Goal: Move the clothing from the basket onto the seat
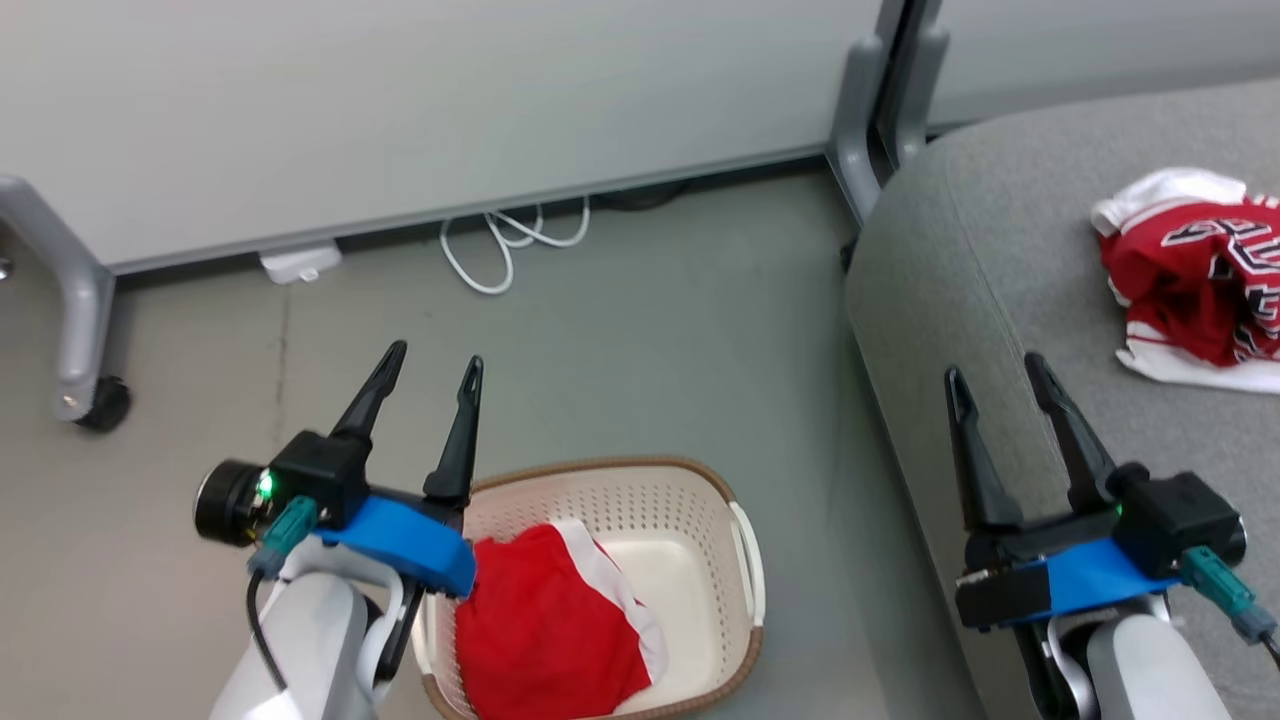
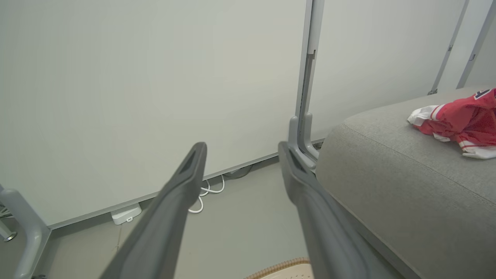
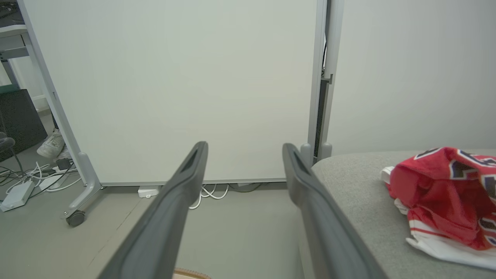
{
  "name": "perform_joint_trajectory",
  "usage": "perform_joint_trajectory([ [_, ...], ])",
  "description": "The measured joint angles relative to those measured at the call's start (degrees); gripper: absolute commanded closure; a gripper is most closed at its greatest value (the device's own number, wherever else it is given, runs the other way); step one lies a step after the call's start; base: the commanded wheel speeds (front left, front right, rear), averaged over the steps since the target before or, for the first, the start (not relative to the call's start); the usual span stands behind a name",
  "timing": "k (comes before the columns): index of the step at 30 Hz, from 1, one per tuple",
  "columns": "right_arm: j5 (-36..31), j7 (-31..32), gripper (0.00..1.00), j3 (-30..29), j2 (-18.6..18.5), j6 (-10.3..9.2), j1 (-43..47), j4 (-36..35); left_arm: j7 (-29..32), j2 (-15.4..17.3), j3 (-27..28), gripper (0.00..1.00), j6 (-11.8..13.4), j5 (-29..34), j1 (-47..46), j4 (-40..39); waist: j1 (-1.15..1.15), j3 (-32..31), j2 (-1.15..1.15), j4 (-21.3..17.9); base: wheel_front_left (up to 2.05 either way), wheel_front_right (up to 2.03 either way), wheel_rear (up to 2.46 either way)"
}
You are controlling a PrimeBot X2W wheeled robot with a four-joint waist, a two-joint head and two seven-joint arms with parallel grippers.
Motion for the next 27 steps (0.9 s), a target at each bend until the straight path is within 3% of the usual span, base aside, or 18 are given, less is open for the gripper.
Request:
perform_joint_trajectory([
  [13, 0.9, 0.0, 0.00, 2.9, 0.7, 0.00, -9.3, -2.5, 0.0, 6.2, -20.0, 0.00, 0.0, -2.7, -16.6, 17.1, 0.01, 13.7, 0.00, -6.7, 0.00, 0.00, 0.00],
  [27, 1.9, 0.0, 0.00, 6.3, 1.1, 0.00, -16.6, -6.0, 3.0, 9.1, -46.5, 0.00, 0.0, -9.1, -30.8, 33.6, 0.01, 28.9, 0.00, -12.3, 0.00, 0.00, 0.00],
])
